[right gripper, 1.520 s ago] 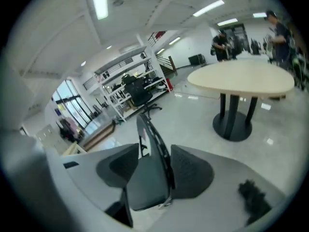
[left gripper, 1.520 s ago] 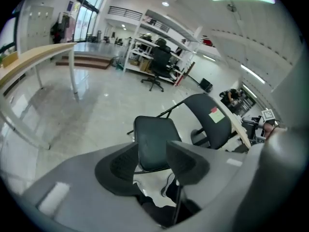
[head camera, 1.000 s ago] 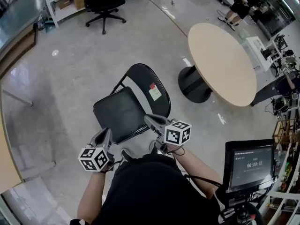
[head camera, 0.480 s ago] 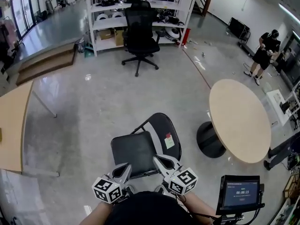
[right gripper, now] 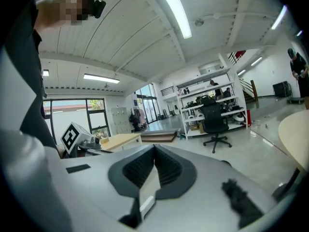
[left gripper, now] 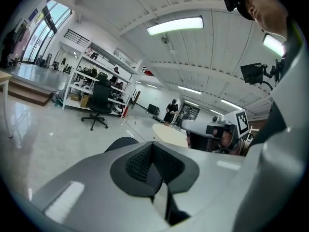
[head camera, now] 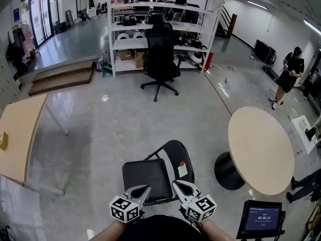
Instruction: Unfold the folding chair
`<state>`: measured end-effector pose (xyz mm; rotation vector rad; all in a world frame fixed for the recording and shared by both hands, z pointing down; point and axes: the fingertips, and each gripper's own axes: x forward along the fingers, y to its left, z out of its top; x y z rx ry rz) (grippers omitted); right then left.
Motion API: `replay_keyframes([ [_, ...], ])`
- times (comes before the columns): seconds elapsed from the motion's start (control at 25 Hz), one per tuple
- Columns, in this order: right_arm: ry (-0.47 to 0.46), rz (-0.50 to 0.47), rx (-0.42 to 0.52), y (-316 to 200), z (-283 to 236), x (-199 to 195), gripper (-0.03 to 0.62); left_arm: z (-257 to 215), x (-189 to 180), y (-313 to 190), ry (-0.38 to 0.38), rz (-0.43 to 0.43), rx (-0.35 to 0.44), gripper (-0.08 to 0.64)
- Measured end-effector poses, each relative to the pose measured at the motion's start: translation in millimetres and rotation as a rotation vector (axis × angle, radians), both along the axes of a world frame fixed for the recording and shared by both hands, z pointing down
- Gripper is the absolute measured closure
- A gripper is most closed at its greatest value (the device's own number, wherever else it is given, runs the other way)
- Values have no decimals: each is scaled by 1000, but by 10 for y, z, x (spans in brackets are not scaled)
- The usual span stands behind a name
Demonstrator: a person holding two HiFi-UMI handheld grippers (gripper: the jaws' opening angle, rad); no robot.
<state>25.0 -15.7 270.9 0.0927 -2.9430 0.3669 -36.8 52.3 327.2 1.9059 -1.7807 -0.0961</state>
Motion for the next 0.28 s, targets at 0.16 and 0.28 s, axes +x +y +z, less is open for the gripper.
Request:
replay_keyframes([
  [0.16,-1,14,6,-102,39,85,586,34,68,-105,-7,12,-5,555],
  [0.28,3,20,2,-162,81,188,586,85,171,-171,-9,21,-20,555],
])
